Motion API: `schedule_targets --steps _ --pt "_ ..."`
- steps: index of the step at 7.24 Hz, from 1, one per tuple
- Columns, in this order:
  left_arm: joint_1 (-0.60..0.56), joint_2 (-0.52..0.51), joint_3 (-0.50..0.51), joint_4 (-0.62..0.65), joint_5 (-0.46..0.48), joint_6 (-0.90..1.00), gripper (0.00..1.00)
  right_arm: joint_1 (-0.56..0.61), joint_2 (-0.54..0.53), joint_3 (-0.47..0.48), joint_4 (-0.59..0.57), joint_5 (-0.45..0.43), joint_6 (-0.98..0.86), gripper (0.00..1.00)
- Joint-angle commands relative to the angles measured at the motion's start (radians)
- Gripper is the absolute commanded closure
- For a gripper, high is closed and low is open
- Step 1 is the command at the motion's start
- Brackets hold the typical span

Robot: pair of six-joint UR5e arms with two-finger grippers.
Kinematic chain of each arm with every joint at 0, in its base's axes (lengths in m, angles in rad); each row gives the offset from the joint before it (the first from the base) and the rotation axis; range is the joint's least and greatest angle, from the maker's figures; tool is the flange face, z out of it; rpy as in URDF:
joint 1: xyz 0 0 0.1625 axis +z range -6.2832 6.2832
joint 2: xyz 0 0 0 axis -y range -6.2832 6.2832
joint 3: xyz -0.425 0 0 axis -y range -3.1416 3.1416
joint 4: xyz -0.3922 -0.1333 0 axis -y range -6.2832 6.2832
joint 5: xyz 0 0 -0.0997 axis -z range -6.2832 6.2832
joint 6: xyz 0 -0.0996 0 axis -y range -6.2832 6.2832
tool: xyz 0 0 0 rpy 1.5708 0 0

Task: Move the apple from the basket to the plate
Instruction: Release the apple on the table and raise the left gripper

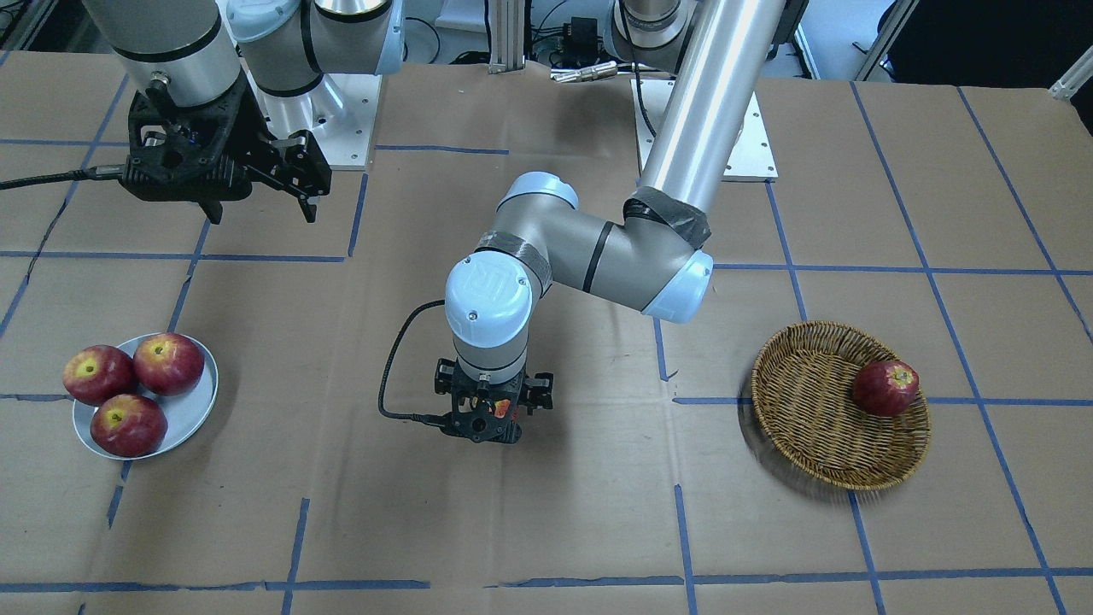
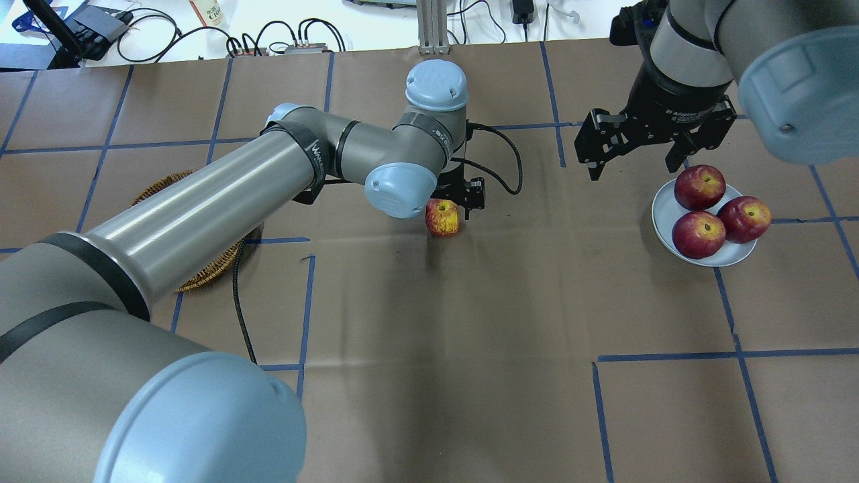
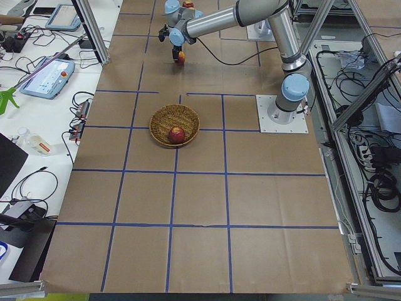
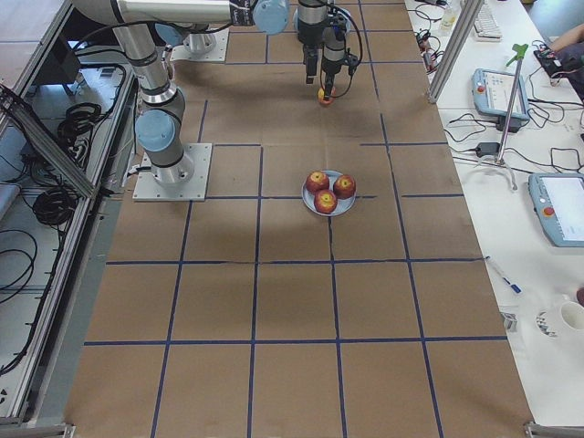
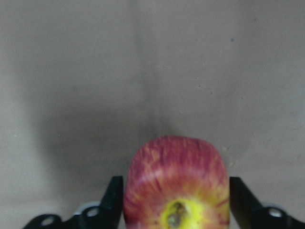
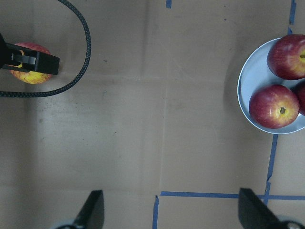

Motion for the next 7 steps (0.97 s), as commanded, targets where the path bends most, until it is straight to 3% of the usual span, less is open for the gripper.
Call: schedule_targets --steps 1,4,7 --pt "0.015 0.075 0.011 -0.052 0.001 0.009 0.01 -0.002 0.002 0.005 -0.011 -0.001 -0.002 0.0" --pt "0.241 0.345 0.018 -0.323 0.0 0.235 0.01 0.002 0.045 -0.004 -0.039 0.002 0.001 0.0" --pt "0.43 0.537 -0.003 -0.446 -0.011 0.484 0.01 0.041 0.096 -0.034 -0.102 0.016 0.046 0.0"
